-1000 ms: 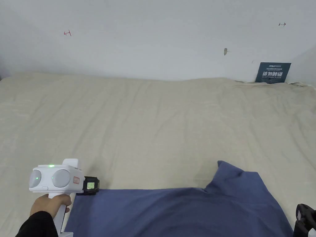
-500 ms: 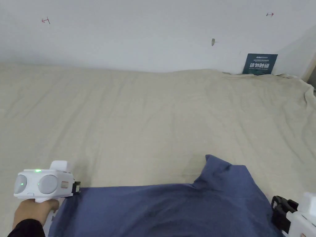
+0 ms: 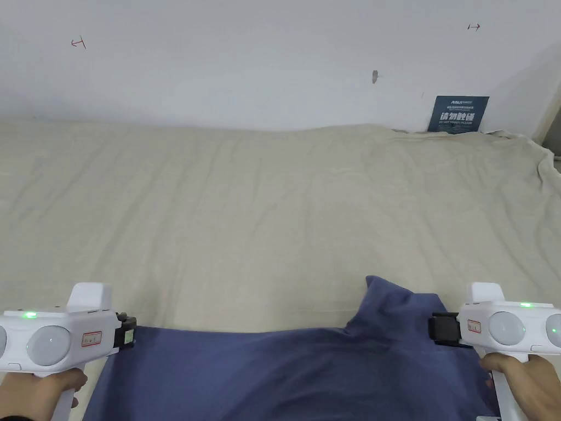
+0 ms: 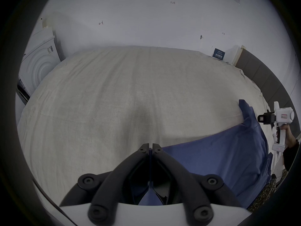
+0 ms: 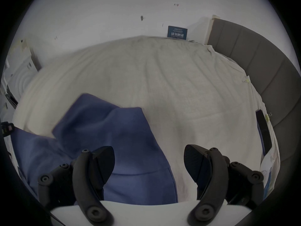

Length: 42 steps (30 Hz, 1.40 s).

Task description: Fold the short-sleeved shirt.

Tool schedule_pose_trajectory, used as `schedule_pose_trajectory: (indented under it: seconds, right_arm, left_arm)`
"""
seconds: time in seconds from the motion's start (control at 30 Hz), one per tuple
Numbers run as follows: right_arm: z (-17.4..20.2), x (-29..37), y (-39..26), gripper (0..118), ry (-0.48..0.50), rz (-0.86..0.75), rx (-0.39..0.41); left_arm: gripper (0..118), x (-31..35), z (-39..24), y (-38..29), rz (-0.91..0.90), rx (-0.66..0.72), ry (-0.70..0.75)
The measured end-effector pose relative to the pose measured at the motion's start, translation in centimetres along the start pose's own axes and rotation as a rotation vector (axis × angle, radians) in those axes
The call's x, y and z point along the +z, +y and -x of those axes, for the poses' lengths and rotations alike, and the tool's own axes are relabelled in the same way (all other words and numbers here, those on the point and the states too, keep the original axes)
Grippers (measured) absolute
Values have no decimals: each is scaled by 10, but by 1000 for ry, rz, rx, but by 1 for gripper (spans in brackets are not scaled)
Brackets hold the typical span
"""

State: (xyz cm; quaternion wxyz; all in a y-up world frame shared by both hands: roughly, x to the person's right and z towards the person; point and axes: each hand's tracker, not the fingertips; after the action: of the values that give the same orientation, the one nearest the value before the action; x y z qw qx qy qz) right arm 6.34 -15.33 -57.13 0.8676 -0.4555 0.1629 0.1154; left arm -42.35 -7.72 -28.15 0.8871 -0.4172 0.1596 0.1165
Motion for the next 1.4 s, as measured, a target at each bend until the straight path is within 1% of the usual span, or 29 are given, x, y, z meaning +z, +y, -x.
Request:
schedule_pose_trajectory:
  seconds: [0.07, 0.1, 0.17, 0.2, 0.23, 0.27, 0.3, 0.33, 0.43, 0.47, 0.5, 0.67, 0.83, 0.97, 1.2, 1.3, 1.4]
  right_arm:
    - [5, -6, 0, 87, 6, 37, -6]
    - [6, -9, -1, 75, 4, 39, 4]
    - [6, -15, -3, 41, 6, 63, -7]
    - [12, -6, -8, 34, 36, 60, -31]
    - [12, -4, -8, 34, 22, 54, -28]
    - [12, -2, -7, 30, 27, 53, -26]
    - [13, 4, -7, 8, 34, 57, -18]
    - [15, 9, -9, 2, 38, 55, -10]
    - [17, 30, -12, 1, 47, 6, 3]
    - [9, 33, -10, 1, 46, -21, 2]
    - [8, 43, -10, 1, 56, -44, 0]
    - [6, 122, -25, 1, 139, -173, -8]
    - [-2, 199, -58, 1, 203, -252, -44]
    - [-10, 245, -94, 1, 234, -297, -77]
    - [-22, 284, -163, 1, 264, -308, -126]
    - [-25, 288, -192, 1, 262, -289, -141]
    - [-28, 285, -221, 1, 261, -254, -174]
  left_arm:
    - [0, 1, 1, -2, 2, -1, 2]
    - [0, 2, 1, -2, 3, 0, 3]
    - [0, 0, 4, -3, 7, 3, 3]
    - [0, 0, 4, -3, 9, 4, 4]
    - [0, 1, 4, -4, 10, 5, 5]
    - [0, 0, 5, -3, 11, 7, 6]
    - [0, 0, 5, -4, 11, 10, 7]
    - [0, 0, 5, -5, 12, 13, 8]
    - [0, -4, 10, -5, 12, 20, 14]
    - [0, -3, 10, -6, 12, 21, 17]
    - [0, -1, 9, -7, 10, 21, 21]
    - [0, 14, 14, -12, -7, 29, 31]
    - [0, 45, 18, -27, -24, 39, 45]
    - [0, 78, 17, -45, -36, 48, 49]
    - [0, 125, 18, -94, -37, 51, 31]
    - [0, 138, 17, -120, -24, 39, 22]
    - [0, 146, 14, -146, -7, 29, 27]
